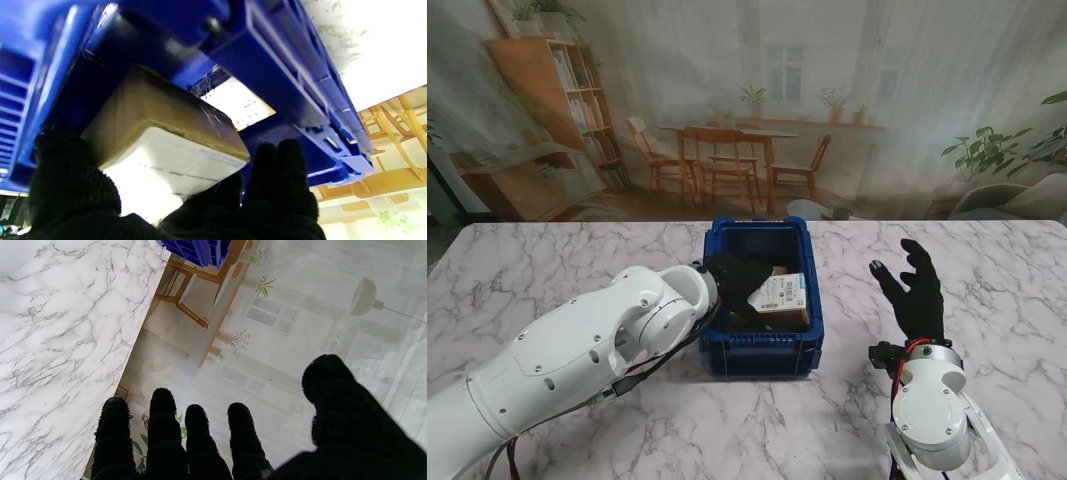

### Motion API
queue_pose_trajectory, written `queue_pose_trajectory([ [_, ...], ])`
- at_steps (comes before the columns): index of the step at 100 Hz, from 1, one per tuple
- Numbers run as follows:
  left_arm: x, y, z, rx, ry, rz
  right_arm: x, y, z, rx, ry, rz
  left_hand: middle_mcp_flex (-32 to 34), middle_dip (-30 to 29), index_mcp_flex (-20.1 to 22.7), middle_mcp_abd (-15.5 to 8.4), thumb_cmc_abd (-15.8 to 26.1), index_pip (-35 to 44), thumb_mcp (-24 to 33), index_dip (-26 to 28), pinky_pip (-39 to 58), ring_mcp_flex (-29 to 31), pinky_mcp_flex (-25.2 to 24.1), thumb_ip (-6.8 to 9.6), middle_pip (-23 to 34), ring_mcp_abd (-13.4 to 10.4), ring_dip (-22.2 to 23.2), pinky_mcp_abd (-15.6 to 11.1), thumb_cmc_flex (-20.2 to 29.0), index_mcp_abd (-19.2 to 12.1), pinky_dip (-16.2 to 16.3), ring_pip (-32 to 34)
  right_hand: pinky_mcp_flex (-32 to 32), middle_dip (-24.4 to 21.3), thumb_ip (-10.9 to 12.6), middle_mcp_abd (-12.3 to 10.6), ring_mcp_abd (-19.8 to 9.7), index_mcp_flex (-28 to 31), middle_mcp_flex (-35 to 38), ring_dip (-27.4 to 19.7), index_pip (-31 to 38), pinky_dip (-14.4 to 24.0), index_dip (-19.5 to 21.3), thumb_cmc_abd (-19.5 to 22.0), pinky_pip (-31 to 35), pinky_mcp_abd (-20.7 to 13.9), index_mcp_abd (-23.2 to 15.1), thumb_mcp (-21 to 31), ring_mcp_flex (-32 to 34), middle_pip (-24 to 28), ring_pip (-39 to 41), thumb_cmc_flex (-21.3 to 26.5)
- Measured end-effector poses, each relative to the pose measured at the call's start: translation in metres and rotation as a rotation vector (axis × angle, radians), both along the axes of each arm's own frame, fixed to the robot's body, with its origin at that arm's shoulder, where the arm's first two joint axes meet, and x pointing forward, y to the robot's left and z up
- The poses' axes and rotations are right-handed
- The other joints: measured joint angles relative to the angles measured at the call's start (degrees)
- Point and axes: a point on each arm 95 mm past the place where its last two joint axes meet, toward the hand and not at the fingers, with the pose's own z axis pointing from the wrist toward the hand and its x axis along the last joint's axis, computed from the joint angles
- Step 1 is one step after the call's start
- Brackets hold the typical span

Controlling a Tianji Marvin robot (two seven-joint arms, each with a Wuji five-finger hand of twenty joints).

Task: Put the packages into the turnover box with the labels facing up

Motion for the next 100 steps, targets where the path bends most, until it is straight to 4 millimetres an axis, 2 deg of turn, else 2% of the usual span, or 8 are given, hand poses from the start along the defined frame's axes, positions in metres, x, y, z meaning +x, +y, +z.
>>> queue_pose_trajectory([
  [7, 0.002, 0.000, -0.001, 0.021, 0.003, -0.004, 0.000, 0.000, 0.000, -0.002, 0.001, -0.002, -4.4, -2.8, -2.8, 0.4, 0.6, -0.5, 0.7, -2.4, -1.2, -2.4, -0.9, 0.00, -1.9, 0.4, -1.9, -0.1, -0.9, -0.8, -0.7, -0.7, 0.0, -0.1, 0.0, 0.0, 0.0, 0.0, 0.0, 0.0, 0.0, 0.0, 0.0, 0.0, -0.3, 0.0, 0.0, 0.0, 0.0, -0.5, 0.0, 0.0],
  [15, 0.004, 0.001, -0.002, 0.033, 0.000, -0.004, 0.000, 0.000, 0.000, -0.004, 0.001, -0.003, -7.4, -5.2, -4.1, 0.9, 0.7, -0.8, 1.8, -4.5, -2.4, -3.2, -1.2, 0.00, -2.2, 0.7, -3.6, -0.1, -1.5, -1.3, -1.4, -1.1, 0.0, -0.2, 0.0, 0.0, 0.0, 0.0, 0.0, 0.0, 0.0, 0.0, 0.0, 0.0, -0.5, 0.0, 0.0, 0.0, 0.0, -0.5, 0.0, 0.0],
  [24, 0.006, 0.002, -0.003, 0.042, -0.002, -0.002, 0.000, 0.000, -0.001, -0.006, 0.003, -0.004, -8.8, -7.2, -5.4, 1.1, 0.7, -1.4, 2.4, -7.2, -2.5, -3.9, -1.7, 0.00, -2.2, 1.1, -4.4, 0.0, -1.5, -1.7, -1.5, -1.2, 0.0, -0.6, 0.0, 0.0, 0.0, 0.0, 0.0, 0.0, 0.0, 0.2, 0.0, 0.0, -0.6, 0.0, 0.0, 0.0, 0.0, -1.0, 0.0, 0.0],
  [46, 0.007, 0.004, -0.002, 0.055, -0.015, -0.003, 0.001, 0.000, -0.001, -0.007, 0.005, -0.004, -10.1, -8.6, -5.5, 1.2, 1.1, -1.6, 2.4, -12.4, -3.2, -5.2, -2.4, 0.00, -2.7, 1.7, -5.2, 0.3, -2.3, -2.4, -1.5, -1.2, 0.0, -0.6, 0.0, 0.0, 0.0, 0.0, 0.0, -0.1, 0.0, 0.5, 0.0, 0.0, -1.2, 0.0, 0.0, 0.0, 0.0, -1.6, 0.0, 0.0],
  [62, 0.008, 0.005, 0.000, 0.063, -0.024, -0.004, 0.001, 0.001, -0.001, -0.006, 0.006, -0.004, -10.1, -8.7, -5.4, 1.2, 1.9, -1.6, 3.4, -13.8, -3.8, -5.6, -2.7, 0.07, -2.7, 2.0, -5.6, 0.7, -2.7, -4.2, -1.5, -1.2, -0.1, -0.6, 0.0, 0.0, 0.0, 0.0, 0.0, -0.1, 0.0, 0.5, 0.0, 0.0, -1.7, 0.0, 0.0, 0.0, 0.0, -1.7, 0.0, 0.0],
  [80, 0.010, 0.008, 0.003, 0.078, -0.043, -0.011, 0.001, 0.001, -0.001, -0.006, 0.006, -0.003, -10.1, -8.6, -5.4, 0.0, 2.7, -1.6, 6.0, -14.0, -3.9, -5.6, -2.8, 0.19, -2.7, 2.0, -6.5, 0.7, -1.1, -8.5, -1.5, -1.3, -0.1, -0.6, 0.0, 0.0, 0.0, 0.0, 0.0, -0.1, 0.0, 0.5, 0.0, -0.1, -1.8, 0.0, 0.0, 0.6, 0.0, -1.7, 0.0, 0.0],
  [100, 0.011, 0.007, 0.003, 0.079, -0.060, -0.026, 0.001, 0.001, -0.002, -0.006, 0.007, -0.003, -10.1, -8.6, -5.3, -0.3, 2.7, -1.3, 6.0, -13.4, -3.9, -5.6, -2.8, 0.19, -2.7, 2.0, -6.5, 0.7, -1.1, -8.8, -1.5, -1.3, -0.1, -0.7, 0.0, 0.0, 0.0, 0.0, 0.0, -0.1, 0.0, 0.7, 0.0, -0.1, -2.3, 0.0, 0.0, 0.6, 0.0, -1.7, 0.0, 0.0],
])
